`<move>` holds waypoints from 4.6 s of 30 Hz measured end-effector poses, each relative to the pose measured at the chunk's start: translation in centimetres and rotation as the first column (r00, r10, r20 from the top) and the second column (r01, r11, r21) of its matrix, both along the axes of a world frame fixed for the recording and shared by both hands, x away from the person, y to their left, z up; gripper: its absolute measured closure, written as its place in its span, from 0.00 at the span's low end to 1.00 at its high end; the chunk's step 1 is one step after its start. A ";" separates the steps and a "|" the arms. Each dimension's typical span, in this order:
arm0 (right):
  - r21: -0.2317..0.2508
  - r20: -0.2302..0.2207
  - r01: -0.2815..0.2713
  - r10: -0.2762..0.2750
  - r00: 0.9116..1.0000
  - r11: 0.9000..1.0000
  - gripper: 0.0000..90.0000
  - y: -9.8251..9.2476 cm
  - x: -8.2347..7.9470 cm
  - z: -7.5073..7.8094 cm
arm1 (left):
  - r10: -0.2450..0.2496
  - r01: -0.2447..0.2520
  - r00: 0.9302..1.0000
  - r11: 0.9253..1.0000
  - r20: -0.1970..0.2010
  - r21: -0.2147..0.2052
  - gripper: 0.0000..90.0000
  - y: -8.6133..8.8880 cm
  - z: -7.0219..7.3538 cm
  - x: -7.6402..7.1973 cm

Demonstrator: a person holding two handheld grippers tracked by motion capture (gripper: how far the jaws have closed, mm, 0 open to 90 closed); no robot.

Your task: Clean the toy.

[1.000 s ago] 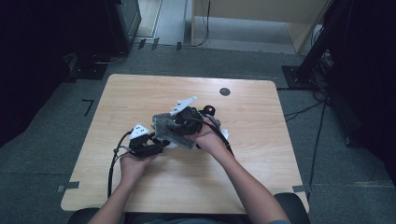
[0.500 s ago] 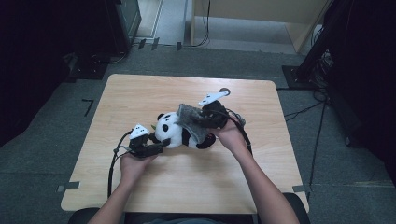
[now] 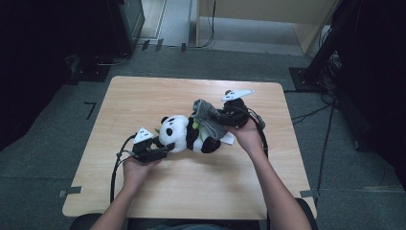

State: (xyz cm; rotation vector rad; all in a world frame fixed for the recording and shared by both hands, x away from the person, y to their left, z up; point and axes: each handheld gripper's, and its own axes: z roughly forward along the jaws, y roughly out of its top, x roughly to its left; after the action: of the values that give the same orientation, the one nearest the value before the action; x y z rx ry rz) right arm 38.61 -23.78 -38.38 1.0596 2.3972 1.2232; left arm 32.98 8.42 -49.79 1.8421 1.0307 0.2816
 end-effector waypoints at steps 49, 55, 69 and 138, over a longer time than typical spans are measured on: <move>0.078 0.023 -0.007 0.006 1.000 0.997 0.85 -3.0 -5.5 -1.7 | -0.008 0.008 1.000 1.000 -0.025 0.021 0.38 0.0 0.1 0.0; 0.079 0.061 -0.090 0.085 0.994 0.993 0.85 0.1 -4.7 0.2 | -0.009 0.010 1.000 1.000 -0.029 0.020 0.38 0.0 0.1 0.0; -0.013 0.022 -0.240 0.240 0.971 0.971 0.85 10.8 -1.8 -0.5 | -0.005 0.006 1.000 1.000 -0.026 0.016 0.39 0.0 0.1 0.0; 0.059 -0.031 -0.210 0.212 0.977 0.976 0.87 2.5 -8.8 0.7 | -0.022 0.023 0.998 1.000 -0.063 0.010 0.40 0.3 0.6 0.2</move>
State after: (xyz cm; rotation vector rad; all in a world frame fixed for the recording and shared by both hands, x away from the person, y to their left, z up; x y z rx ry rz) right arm 29.77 -21.31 -37.65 0.8658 2.5721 1.3561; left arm 33.20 8.76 -49.20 1.8813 1.0522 0.2173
